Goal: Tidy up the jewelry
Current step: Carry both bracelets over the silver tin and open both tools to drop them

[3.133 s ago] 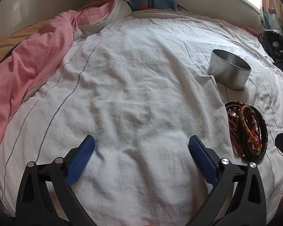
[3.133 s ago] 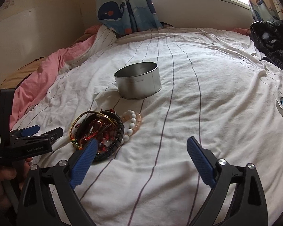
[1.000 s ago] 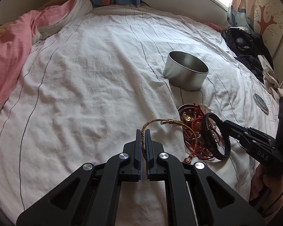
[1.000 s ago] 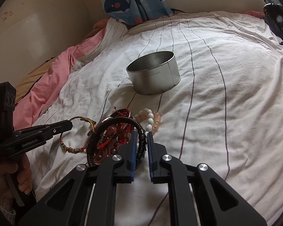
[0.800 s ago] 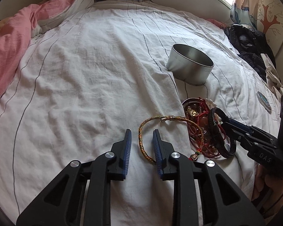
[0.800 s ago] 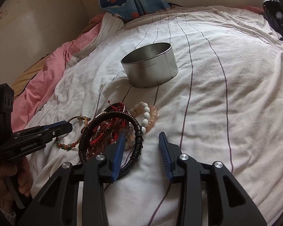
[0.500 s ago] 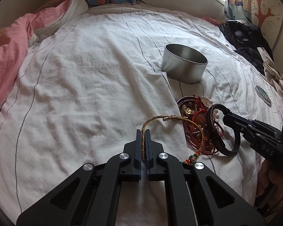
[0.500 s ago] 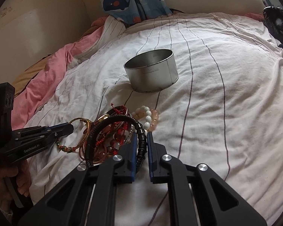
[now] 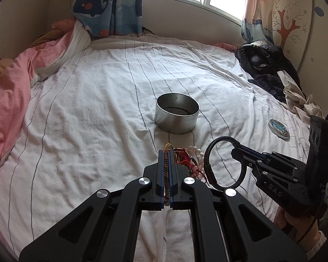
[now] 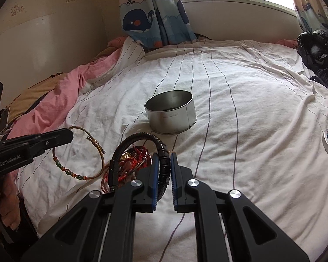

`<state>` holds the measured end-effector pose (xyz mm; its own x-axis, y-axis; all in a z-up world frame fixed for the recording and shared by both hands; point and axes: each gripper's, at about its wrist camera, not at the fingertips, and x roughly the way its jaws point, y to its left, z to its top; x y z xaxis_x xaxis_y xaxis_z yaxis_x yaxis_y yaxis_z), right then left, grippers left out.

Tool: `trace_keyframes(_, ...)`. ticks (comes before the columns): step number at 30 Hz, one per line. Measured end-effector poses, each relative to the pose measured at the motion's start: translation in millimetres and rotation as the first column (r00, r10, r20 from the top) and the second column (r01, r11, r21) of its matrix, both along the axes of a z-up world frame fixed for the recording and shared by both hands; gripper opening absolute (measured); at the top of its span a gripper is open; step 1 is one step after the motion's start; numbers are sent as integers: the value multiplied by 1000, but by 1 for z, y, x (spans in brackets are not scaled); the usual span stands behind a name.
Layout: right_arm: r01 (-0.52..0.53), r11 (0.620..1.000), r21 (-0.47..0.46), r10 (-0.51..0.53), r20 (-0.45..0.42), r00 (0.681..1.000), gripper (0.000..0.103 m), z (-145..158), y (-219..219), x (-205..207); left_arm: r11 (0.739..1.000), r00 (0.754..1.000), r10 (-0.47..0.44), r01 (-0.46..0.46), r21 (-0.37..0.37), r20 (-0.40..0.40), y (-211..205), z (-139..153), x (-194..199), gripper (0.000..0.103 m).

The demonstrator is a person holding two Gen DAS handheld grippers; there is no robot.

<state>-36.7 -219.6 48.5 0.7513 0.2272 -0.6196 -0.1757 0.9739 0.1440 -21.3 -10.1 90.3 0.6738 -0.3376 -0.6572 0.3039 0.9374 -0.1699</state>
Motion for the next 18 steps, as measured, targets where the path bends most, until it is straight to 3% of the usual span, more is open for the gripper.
trace_keyframes(7,35,996,-86,-31,49,998,11,16,-4,0,1000,998,-8,8,-6,58,-18,24,2,3)
trace_keyframes(18,58,998,-37,-57,25,998,11,18,-32,40,999,993,-10,16,-49,120,-49,35,51,3)
